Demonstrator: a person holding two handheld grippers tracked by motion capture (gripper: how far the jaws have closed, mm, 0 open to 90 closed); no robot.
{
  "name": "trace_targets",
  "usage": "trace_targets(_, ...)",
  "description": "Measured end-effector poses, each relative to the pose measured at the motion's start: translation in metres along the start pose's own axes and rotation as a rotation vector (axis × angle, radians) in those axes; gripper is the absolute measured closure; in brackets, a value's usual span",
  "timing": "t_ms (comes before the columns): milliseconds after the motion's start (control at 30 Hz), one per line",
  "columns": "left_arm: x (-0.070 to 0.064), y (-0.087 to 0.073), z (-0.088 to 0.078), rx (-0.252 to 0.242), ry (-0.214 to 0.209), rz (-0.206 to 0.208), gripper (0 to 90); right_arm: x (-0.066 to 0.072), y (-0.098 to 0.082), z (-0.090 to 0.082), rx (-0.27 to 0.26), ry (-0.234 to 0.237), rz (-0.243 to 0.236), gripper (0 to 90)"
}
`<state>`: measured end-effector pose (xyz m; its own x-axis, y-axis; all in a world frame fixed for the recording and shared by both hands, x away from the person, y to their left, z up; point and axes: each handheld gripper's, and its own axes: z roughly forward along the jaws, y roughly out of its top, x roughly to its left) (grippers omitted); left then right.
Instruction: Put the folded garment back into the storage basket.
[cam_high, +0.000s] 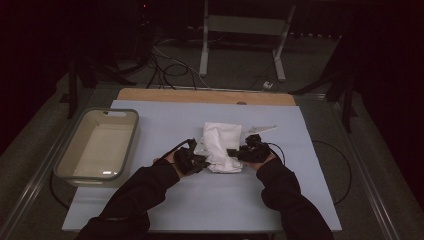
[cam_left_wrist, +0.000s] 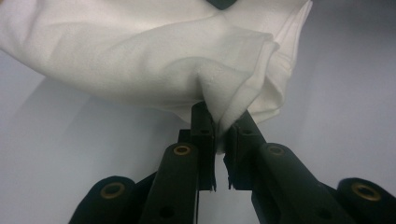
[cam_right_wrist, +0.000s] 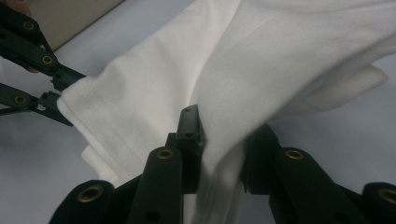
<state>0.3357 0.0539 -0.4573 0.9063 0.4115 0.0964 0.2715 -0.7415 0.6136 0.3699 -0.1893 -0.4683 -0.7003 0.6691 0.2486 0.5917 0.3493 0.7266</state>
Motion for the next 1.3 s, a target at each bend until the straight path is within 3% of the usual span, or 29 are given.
trace_targets(1033,0.01,-0.029,-0.044,0.042,0.027,-0.021,83.3,0.047,0.02,0.019,-0.011,0.022,-0.041,72.3)
trace_targets(1300,0.013,-0.036,-0.058,0.042,0.048,-0.044,83.3,0.059,0.029,0.023,-0.014,0.029,-0.063,72.3)
